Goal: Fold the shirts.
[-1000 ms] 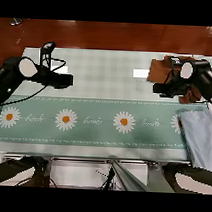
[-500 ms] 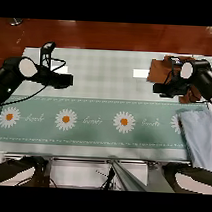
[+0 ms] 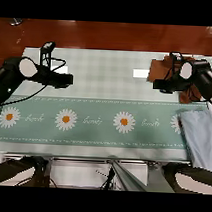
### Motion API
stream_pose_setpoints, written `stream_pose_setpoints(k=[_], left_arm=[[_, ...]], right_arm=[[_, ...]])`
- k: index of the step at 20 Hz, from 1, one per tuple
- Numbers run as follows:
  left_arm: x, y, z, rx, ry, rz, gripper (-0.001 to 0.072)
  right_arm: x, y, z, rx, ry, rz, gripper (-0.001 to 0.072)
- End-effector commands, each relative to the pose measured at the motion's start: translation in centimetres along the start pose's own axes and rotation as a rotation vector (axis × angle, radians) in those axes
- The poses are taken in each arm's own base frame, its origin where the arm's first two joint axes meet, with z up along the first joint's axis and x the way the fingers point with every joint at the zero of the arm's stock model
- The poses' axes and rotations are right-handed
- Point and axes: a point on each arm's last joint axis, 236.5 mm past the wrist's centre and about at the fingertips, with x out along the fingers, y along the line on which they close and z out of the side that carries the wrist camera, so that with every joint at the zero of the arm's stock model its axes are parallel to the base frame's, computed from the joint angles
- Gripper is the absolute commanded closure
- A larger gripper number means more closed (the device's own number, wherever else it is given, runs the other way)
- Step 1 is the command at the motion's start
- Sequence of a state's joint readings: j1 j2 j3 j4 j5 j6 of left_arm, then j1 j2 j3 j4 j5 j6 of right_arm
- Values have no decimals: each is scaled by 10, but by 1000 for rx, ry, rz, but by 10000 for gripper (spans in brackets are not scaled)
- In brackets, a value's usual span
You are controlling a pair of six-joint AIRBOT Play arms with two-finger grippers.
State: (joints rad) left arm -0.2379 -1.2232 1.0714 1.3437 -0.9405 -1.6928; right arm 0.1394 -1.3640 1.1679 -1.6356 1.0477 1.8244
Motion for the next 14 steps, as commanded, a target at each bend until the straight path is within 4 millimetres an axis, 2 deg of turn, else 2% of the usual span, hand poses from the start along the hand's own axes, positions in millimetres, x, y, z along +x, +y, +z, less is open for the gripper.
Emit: stream_pose_setpoints(k=[1, 2, 3, 4, 5, 6, 7, 9, 11, 13, 14], left_arm=[[0, -2, 20, 0, -85, -10, 682], [0, -1, 28, 7, -119, -4, 670], [0, 1, 36, 18, -151, 4, 504], [2, 2, 41, 22, -171, 5, 93], [3, 2, 44, 20, -183, 4, 3], [5, 3, 43, 20, -175, 6, 4], [7, 3, 42, 20, -172, 7, 4], [10, 4, 42, 21, -166, 9, 4], [13, 5, 39, 19, -155, 11, 4], [18, 5, 37, 19, -144, 12, 4], [20, 6, 37, 19, -140, 13, 4]], right_arm=[[-2, 2, 35, -29, -148, 7, 685], [-6, -5, 54, -73, -229, -28, 612], [-14, -14, 80, -132, -340, -76, 248], [-24, -22, 104, -188, -442, -119, 86], [-35, -37, 126, -211, -534, -165, 86], [-43, -59, 140, -182, -589, -207, 86], [-47, -94, 148, -86, -609, -251, 86], [-45, -168, 150, 146, -600, -300, 87], [-31, -230, 131, 351, -518, -332, 91], [-9, -268, 108, 497, -440, -316, 91], [5, -276, 99, 544, -403, -283, 91]])
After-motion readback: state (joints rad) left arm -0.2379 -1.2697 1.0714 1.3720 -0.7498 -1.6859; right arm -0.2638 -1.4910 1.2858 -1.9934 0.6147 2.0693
